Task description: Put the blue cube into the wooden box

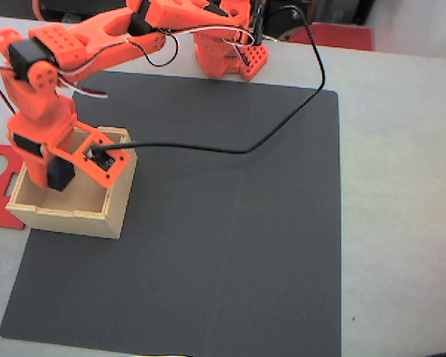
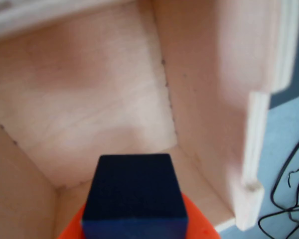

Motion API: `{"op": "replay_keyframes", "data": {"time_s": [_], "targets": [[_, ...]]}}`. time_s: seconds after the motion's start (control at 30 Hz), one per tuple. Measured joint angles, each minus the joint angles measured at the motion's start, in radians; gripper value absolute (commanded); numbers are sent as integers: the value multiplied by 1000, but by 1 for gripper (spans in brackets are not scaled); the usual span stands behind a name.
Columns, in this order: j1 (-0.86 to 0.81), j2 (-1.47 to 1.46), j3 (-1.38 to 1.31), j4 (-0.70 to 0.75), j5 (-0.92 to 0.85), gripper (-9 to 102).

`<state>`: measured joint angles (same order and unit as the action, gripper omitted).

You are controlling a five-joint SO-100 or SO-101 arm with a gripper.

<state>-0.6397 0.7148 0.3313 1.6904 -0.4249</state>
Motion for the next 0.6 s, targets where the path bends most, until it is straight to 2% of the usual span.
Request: {"op": "replay_keyframes", "data": {"time_s": [0.4,0.6], "targets": [[37,-132,-8,-37,0,0],[64,-161,-15,-34,0,11]]}}
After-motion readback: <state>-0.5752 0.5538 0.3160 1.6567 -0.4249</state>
